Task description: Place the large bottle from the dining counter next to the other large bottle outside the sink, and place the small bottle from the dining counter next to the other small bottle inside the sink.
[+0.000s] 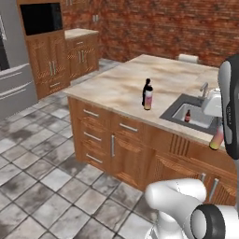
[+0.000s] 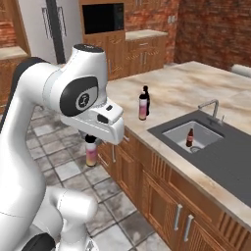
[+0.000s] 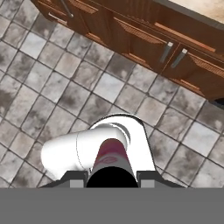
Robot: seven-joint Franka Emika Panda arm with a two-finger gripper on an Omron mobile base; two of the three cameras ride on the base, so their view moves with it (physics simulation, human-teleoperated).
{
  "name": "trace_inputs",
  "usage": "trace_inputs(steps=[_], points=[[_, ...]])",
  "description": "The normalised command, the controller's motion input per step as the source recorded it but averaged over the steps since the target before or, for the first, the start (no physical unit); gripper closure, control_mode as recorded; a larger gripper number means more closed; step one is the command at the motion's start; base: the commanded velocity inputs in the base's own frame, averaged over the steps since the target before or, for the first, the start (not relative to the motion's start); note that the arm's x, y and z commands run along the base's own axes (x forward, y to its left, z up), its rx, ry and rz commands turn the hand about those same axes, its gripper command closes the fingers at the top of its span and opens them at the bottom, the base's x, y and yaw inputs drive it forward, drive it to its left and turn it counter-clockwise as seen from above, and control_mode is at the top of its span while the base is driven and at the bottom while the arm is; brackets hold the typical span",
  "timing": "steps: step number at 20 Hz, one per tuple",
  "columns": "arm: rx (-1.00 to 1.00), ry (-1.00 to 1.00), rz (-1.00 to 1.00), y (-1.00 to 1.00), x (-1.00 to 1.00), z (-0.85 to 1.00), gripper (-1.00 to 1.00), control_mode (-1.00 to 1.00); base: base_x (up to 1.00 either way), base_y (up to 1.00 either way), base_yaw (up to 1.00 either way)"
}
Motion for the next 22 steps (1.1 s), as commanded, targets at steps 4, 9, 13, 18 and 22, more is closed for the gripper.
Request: trace_inputs(steps=[4, 9, 13, 18, 22], points=[[0.00, 0.00, 0.00, 0.00, 0.00, 0.00, 1.00, 1.00, 0.00, 0.00, -0.25], [0.00, 0.00, 0.00, 0.00, 0.00, 0.00, 1.00, 1.00, 0.21, 0.13, -0.22], [0.00, 0.00, 0.00, 0.00, 0.00, 0.00, 1.00, 1.00, 1.00, 0.31, -0.05], [0.00, 0.00, 0.00, 0.00, 0.00, 0.00, 1.00, 1.00, 1.00, 0.17, -0.01], [0.00, 0.00, 0.00, 0.00, 0.00, 0.00, 1.00, 1.00, 1.00, -0.28, 0.00]])
